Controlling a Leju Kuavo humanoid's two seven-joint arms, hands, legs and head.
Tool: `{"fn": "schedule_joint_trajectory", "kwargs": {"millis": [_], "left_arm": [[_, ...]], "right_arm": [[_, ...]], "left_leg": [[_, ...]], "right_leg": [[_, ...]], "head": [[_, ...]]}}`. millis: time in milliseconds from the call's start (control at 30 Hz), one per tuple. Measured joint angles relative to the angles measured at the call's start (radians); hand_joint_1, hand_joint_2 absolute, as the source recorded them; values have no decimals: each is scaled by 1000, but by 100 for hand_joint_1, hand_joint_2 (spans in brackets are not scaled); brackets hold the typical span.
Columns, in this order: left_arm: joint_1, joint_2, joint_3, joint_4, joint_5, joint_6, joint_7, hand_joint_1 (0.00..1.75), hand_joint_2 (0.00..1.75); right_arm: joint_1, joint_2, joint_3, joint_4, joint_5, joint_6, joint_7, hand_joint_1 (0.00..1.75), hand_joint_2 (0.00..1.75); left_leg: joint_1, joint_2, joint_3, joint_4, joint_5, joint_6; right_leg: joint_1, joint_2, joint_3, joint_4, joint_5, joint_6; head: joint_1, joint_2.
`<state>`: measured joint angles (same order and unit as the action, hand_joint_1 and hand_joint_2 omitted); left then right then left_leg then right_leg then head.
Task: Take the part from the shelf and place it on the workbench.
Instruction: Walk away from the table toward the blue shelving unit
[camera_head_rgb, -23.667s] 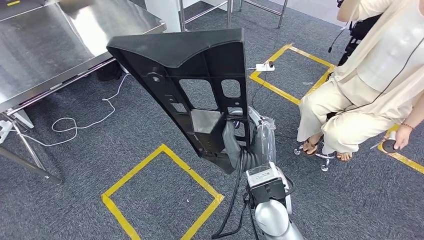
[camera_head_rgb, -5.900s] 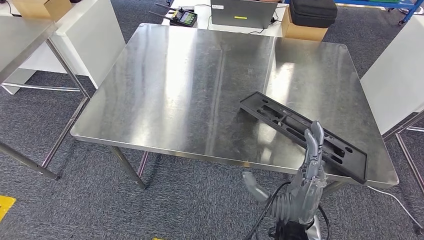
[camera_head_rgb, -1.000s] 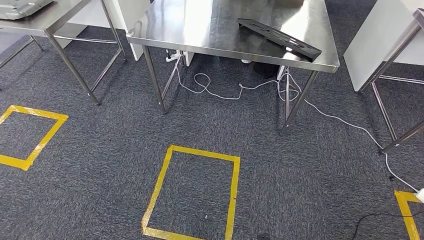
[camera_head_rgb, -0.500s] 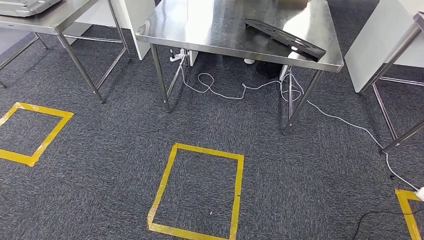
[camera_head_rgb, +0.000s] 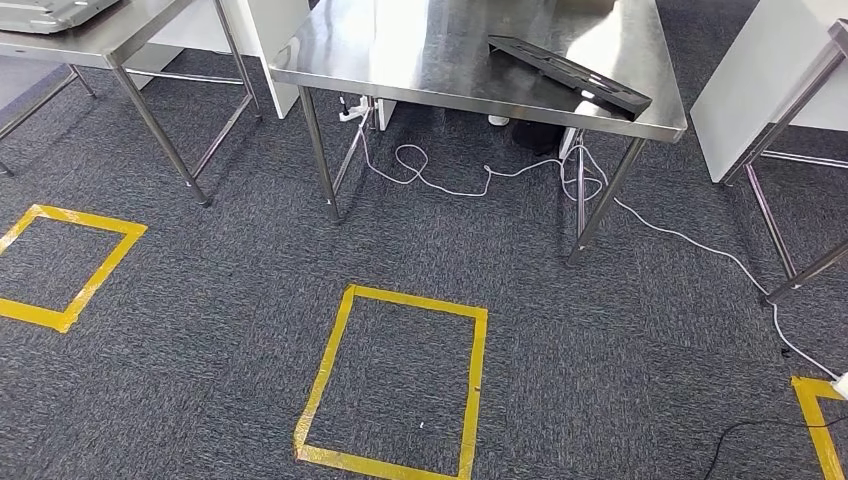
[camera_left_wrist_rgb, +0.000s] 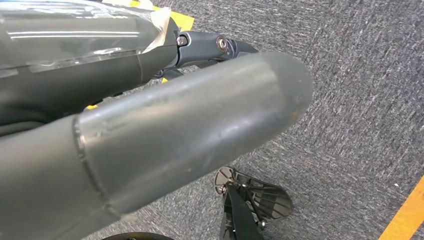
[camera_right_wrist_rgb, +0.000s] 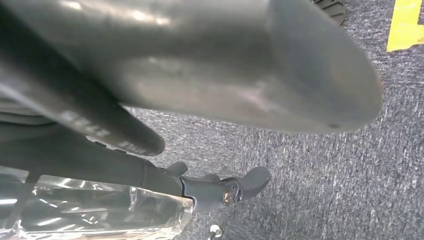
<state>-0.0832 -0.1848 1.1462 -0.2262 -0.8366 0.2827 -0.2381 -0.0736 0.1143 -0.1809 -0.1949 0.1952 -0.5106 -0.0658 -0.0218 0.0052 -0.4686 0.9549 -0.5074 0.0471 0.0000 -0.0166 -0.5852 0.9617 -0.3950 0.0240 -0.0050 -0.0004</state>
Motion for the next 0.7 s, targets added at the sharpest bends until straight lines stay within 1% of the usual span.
{"fn": "schedule_joint_trajectory", "kwargs": {"millis": [467,533,600,633,667,700], "left_arm": [[-2,1,-17,0,-3,0,7,0,0],[-2,3,-18,0,-4,0,9,0,0],[-3,4,-19,0,-5,0,13,0,0],[-5,4,-19,0,-7,0,14,0,0],[-6,5,-19,0,-8,0,15,0,0],[-7,5,-19,1,-10,0,16,0,0]], "right_arm": [[0,-1,-13,0,1,-13,13,0,0],[-1,0,-13,0,4,-22,22,0,0],[-1,0,-13,0,8,-29,28,0,0],[-1,-1,-13,0,9,-31,30,0,0],[-1,-1,-13,0,9,-32,30,0,0],[-1,-2,-13,0,9,-32,31,0,0]], "left_leg": [[0,3,-1,0,0,0],[-1,2,-3,4,1,2],[5,1,-6,2,9,9],[11,0,-7,-2,14,12],[17,-1,-9,-5,20,15],[20,-2,-12,-7,24,18]], "right_leg": [[0,1,-1,1,0,0],[-8,0,0,-1,5,5],[-14,-1,-3,0,7,11],[-13,0,-9,12,-3,11],[-11,2,-23,44,-25,8],[-12,4,-47,99,-58,3]], "head": [[0,0],[-1,0],[-1,0],[0,0],[2,0],[5,0]]}}
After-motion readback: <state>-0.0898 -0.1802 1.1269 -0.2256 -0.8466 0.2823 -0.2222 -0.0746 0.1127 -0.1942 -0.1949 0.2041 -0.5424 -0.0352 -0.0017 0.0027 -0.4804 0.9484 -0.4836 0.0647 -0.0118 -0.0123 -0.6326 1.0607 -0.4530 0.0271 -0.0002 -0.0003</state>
